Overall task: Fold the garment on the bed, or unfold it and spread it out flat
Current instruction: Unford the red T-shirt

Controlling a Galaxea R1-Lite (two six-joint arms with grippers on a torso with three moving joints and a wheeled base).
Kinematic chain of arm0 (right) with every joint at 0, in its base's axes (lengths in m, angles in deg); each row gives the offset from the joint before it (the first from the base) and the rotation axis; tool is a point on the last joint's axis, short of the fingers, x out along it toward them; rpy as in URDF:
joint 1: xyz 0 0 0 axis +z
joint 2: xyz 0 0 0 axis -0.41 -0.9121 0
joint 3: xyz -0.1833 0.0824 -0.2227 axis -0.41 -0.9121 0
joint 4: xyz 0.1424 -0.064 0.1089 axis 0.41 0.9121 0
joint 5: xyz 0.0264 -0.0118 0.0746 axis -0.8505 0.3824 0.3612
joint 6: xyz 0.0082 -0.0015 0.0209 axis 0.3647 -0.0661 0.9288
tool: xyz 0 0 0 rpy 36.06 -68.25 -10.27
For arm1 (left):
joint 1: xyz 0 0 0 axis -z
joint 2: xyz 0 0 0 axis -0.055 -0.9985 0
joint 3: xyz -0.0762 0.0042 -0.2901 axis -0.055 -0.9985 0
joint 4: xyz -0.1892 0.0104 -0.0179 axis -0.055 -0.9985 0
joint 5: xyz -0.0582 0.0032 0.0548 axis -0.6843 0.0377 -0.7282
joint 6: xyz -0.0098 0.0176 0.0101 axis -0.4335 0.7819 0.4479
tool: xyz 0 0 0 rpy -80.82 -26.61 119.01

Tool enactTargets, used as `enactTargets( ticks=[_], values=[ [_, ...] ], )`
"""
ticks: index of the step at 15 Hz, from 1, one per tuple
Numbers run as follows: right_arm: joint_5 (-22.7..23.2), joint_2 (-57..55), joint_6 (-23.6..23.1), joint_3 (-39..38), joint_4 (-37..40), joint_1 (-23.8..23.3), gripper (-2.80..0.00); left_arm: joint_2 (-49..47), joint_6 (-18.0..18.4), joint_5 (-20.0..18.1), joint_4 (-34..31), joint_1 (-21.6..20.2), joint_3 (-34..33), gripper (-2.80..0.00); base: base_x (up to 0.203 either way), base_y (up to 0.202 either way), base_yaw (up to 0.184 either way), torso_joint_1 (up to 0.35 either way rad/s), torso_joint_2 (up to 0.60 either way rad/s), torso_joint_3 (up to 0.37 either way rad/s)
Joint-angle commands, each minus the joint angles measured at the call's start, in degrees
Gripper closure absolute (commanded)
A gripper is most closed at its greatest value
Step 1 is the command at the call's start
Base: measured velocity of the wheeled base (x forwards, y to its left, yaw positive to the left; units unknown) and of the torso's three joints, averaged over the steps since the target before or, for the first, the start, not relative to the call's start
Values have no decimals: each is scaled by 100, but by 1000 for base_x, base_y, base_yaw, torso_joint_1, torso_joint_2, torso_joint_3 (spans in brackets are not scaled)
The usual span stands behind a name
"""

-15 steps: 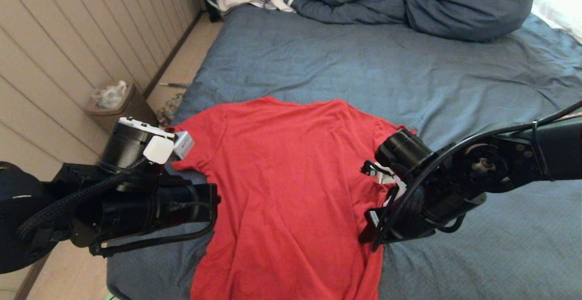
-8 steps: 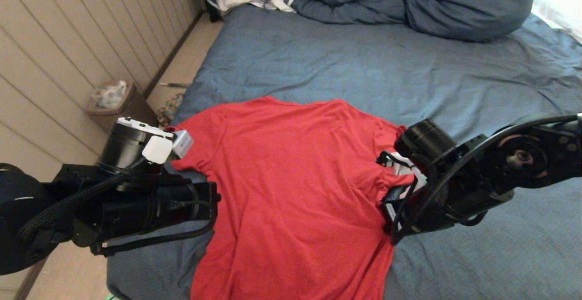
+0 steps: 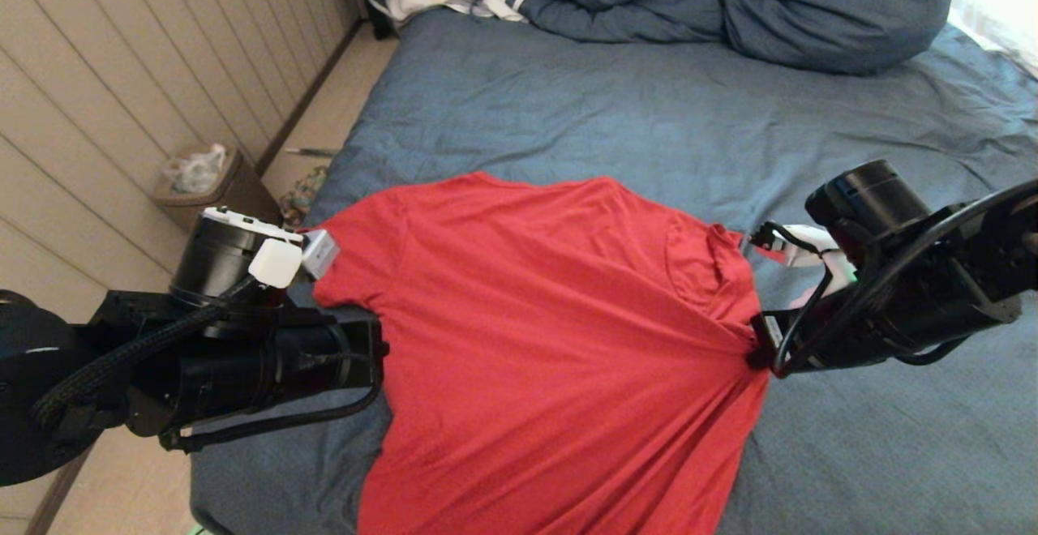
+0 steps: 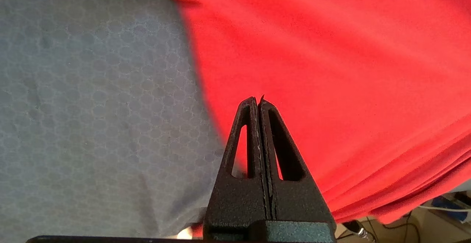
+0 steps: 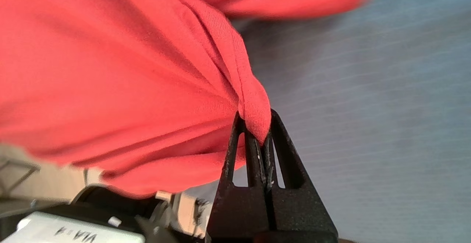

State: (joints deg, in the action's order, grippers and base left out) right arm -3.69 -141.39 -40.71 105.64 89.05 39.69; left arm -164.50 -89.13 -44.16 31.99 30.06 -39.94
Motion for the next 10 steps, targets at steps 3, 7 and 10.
enactTargets(
  ticks=[3,7,10],
  values=[
    [-2,-74,-24,-13,16,-204,0,-7,-16,6,7,-122,2,0,0,0,0,0,0,0],
    [-2,-144,-39,-83,16,-178,0,-16,-11,-73,7,-175,2,0,0,0,0,0,0,0],
    [19,-87,-116,-185,-2,-178,-280,-10,-7,-111,7,-248,32,0,0,0,0,0,0,0]
  ],
)
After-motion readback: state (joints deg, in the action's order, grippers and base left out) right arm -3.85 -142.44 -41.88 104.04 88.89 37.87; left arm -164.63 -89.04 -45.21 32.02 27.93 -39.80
